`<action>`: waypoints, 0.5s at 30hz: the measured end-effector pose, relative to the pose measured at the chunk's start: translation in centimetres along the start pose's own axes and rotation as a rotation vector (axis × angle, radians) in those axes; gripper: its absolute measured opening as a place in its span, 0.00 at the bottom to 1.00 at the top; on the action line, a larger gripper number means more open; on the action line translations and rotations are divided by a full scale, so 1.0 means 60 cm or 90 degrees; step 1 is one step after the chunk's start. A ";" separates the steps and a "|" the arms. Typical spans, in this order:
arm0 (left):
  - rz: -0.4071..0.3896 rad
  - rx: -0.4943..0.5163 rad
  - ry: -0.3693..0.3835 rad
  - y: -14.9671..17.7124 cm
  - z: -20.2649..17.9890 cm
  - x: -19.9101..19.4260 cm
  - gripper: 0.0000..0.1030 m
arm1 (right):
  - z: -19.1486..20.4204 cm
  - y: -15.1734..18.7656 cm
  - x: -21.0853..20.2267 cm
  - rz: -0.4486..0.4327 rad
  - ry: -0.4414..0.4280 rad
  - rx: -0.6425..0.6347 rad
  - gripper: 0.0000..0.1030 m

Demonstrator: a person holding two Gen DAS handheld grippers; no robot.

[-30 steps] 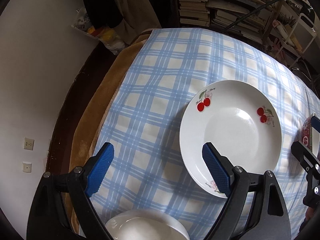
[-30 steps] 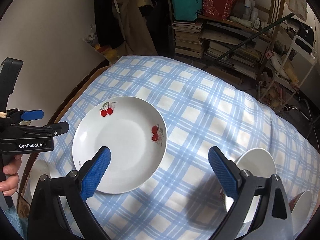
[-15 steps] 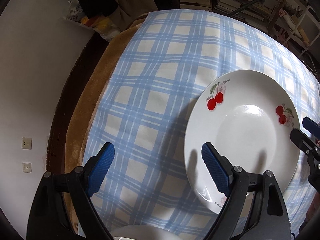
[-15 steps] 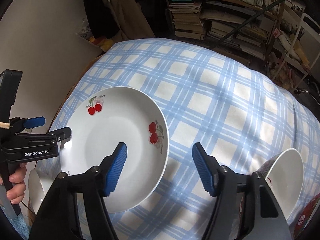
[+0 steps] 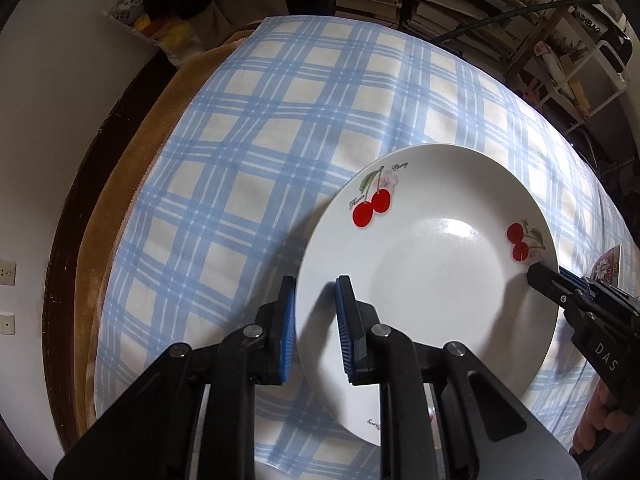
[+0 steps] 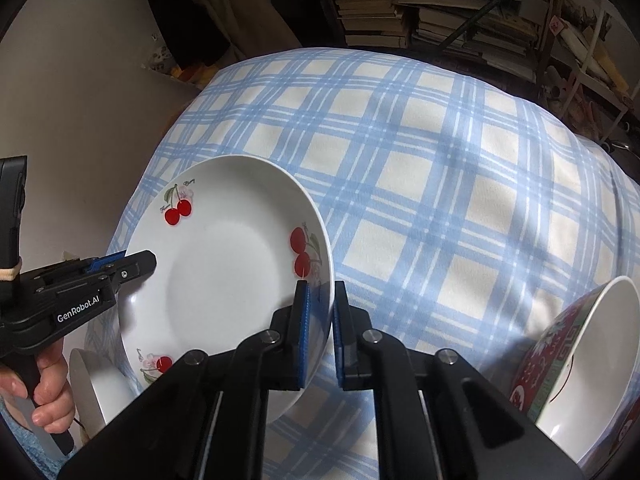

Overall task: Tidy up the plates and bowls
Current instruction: 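Close the left tool on a cherry plate rim while the right tool grips another plate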

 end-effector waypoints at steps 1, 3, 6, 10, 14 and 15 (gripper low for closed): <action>0.003 0.000 -0.001 0.005 -0.004 -0.003 0.18 | -0.002 0.002 -0.002 0.000 -0.002 0.007 0.11; 0.003 0.010 -0.003 0.011 -0.010 -0.009 0.18 | -0.005 0.005 -0.007 0.003 -0.005 0.019 0.11; 0.006 0.012 0.002 0.020 -0.014 -0.018 0.18 | -0.008 0.012 -0.019 0.003 -0.006 0.029 0.11; 0.002 0.010 0.011 0.036 -0.021 -0.037 0.18 | -0.011 0.023 -0.043 -0.007 -0.004 0.030 0.11; -0.007 0.020 0.008 0.052 -0.036 -0.058 0.18 | -0.015 0.036 -0.066 -0.012 -0.003 0.026 0.11; -0.011 0.019 0.007 0.055 -0.039 -0.063 0.18 | -0.017 0.040 -0.071 -0.014 -0.003 0.028 0.11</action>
Point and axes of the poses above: each gripper's, at about its wrist camera, not at the fingertips, and x roughly the way its jaws point, z to its left, y to its underside, the point moved 3 cm from there along x, roughly the way its jaws point, and after that the axes turned 11 degrees about y, right-handed, at the moved point
